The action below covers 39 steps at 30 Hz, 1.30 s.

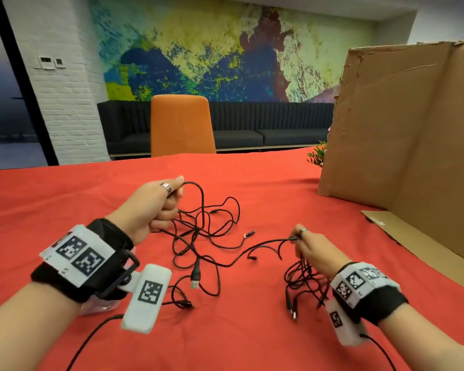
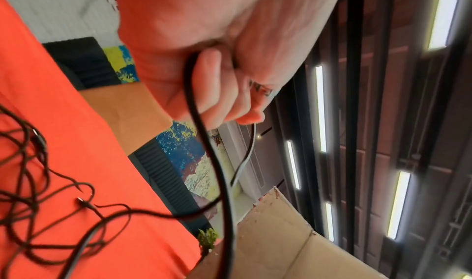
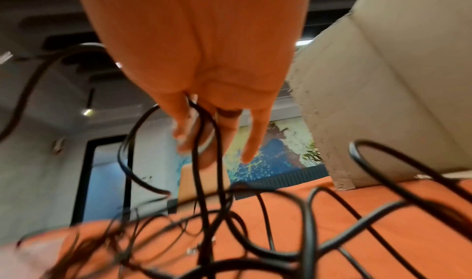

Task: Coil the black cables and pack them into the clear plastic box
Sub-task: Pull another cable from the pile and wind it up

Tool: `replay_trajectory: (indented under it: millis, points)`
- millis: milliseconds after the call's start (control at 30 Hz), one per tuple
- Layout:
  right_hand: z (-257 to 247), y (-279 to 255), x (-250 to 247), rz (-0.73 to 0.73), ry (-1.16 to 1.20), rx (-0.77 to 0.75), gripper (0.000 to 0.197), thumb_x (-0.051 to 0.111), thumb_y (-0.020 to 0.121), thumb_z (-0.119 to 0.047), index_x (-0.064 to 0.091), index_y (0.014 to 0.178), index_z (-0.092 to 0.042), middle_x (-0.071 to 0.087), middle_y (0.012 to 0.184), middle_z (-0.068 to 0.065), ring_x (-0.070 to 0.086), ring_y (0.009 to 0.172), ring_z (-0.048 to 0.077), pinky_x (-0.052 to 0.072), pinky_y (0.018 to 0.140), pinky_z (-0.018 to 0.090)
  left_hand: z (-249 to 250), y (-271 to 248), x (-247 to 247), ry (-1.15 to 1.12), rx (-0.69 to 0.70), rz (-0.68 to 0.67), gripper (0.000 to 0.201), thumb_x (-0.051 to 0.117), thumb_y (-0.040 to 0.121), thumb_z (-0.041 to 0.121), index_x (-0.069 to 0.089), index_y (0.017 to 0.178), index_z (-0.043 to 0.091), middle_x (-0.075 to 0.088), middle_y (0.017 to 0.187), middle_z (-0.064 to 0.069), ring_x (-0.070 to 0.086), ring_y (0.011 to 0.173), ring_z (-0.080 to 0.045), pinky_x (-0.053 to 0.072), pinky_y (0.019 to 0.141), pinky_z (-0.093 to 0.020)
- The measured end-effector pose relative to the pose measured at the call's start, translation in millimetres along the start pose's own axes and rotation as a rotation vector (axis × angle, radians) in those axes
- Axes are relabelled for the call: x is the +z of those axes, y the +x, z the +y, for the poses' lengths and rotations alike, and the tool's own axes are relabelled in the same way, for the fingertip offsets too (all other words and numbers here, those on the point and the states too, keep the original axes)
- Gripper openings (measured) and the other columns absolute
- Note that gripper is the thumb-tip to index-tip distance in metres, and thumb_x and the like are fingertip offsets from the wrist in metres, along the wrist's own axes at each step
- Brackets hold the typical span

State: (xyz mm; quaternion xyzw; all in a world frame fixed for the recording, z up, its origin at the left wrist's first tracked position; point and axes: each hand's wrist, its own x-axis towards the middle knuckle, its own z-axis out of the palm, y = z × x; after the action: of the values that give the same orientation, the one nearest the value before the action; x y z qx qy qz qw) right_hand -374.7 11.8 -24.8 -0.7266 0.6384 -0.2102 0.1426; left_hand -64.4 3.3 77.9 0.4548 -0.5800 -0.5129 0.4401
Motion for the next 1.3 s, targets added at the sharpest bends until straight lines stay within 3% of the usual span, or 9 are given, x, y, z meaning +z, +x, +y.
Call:
replay_trajectory:
  millis: [133, 333, 467, 567, 767, 967, 1033, 1200, 1300]
  points:
    - [-3.9, -8.0, -27.6, 0.054, 0.205, -0.056, 0.024, 0.037, 0.096, -0.013, 0.047, 0.099, -0.035, 0.041, 0.063, 0.004, 0.052, 0.053, 0.018, 0.042, 0.054, 0.02, -6.0, -4.0, 1.4, 0.337, -0.074, -0.027, 0.041, 0.045, 0.096, 0.033, 0.041, 0.059, 0.017, 0.023, 0.042, 0.009, 0.016, 0.033, -0.005, 0.015, 0.033, -0.012]
    - [-35.7, -16.5, -42.0, -0.143, 0.324, -0.237, 0.024, 0.059, 0.089, -0.016, 0.066, 0.098, -0.037, 0.04, 0.067, -0.012, 0.035, 0.057, 0.008, 0.036, 0.065, 0.015, -8.8, -16.8, 23.4, 0.802, -0.106, -0.295, 0.027, 0.051, 0.092, 0.027, 0.056, 0.068, 0.018, 0.05, 0.062, 0.002, 0.045, 0.046, -0.01, 0.036, 0.037, -0.018]
    - [-53.7, -9.8, -34.6, -0.1, 0.26, -0.302, 0.016, 0.063, 0.085, -0.027, 0.062, 0.071, -0.035, 0.03, 0.073, -0.004, 0.033, 0.055, 0.004, 0.032, 0.058, 0.013, -19.8, -24.7, 67.6, 0.989, 0.023, -0.443, 0.033, 0.054, 0.087, 0.048, 0.055, 0.113, 0.027, 0.059, 0.11, 0.008, 0.055, 0.096, -0.009, 0.045, 0.084, -0.023]
    - [-66.0, -2.3, -23.0, -0.004, 0.152, -0.353, 0.029, 0.058, 0.09, -0.025, 0.048, 0.064, -0.033, 0.031, 0.072, -0.005, 0.034, 0.058, 0.005, 0.031, 0.061, 0.018, -28.3, -22.5, 101.4, 0.73, 0.069, -0.527, 0.019, 0.049, 0.093, 0.041, 0.053, 0.092, 0.023, 0.062, 0.086, 0.002, 0.058, 0.079, -0.014, 0.047, 0.082, -0.031]
    - [-36.3, 3.6, -15.8, -0.01, 0.061, -0.248, 0.029, 0.05, 0.094, -0.025, 0.045, 0.071, -0.009, 0.039, 0.066, 0.0, 0.037, 0.063, 0.014, 0.027, 0.059, 0.023, -14.4, -6.1, 80.9, 0.26, 0.215, -0.172, 0.042, 0.042, 0.097, 0.035, 0.033, 0.058, 0.024, 0.028, 0.051, 0.01, 0.024, 0.044, -0.006, 0.022, 0.043, -0.02]
    - [19.3, -4.3, 1.6, -0.184, -0.359, 0.132, 0.025, 0.034, 0.098, -0.04, 0.045, 0.08, -0.028, 0.054, 0.103, 0.004, 0.048, 0.113, 0.024, 0.037, 0.09, 0.036, -4.6, 5.1, 19.1, -0.191, 0.224, 0.229, 0.04, 0.045, 0.095, 0.017, 0.033, 0.058, 0.023, 0.025, 0.039, 0.012, 0.022, 0.04, -0.006, 0.024, 0.05, -0.024]
    - [25.6, -3.7, -1.3, -0.125, -0.277, 0.196, 0.036, 0.031, 0.098, -0.041, 0.036, 0.067, -0.025, 0.052, 0.082, -0.002, 0.053, 0.101, 0.026, 0.037, 0.08, 0.035, -16.3, 8.0, 13.4, 0.005, 0.215, 0.242, 0.036, 0.049, 0.094, 0.017, 0.043, 0.059, 0.021, 0.03, 0.039, 0.013, 0.027, 0.04, -0.005, 0.025, 0.051, -0.026]
    - [0.1, -1.3, -13.5, -0.012, -0.375, 0.122, 0.035, 0.027, 0.098, -0.044, 0.045, 0.081, -0.019, 0.061, 0.103, 0.009, 0.058, 0.101, 0.03, 0.041, 0.077, 0.036, -34.8, 6.3, 36.8, 0.96, 0.145, -0.146, 0.016, 0.053, 0.085, 0.047, 0.058, 0.077, 0.034, 0.054, 0.086, 0.004, 0.051, 0.089, -0.018, 0.045, 0.084, -0.037]
    - [-30.7, -2.3, -15.8, 0.041, -0.527, 0.047, 0.038, 0.025, 0.099, -0.043, 0.051, 0.107, -0.017, 0.06, 0.116, 0.006, 0.059, 0.106, 0.029, 0.043, 0.078, 0.035, -30.7, 5.0, 79.1, 0.92, 0.296, -0.115, 0.035, 0.05, 0.089, 0.048, 0.051, 0.115, 0.025, 0.051, 0.121, -0.001, 0.046, 0.118, -0.019, 0.036, 0.104, -0.038]
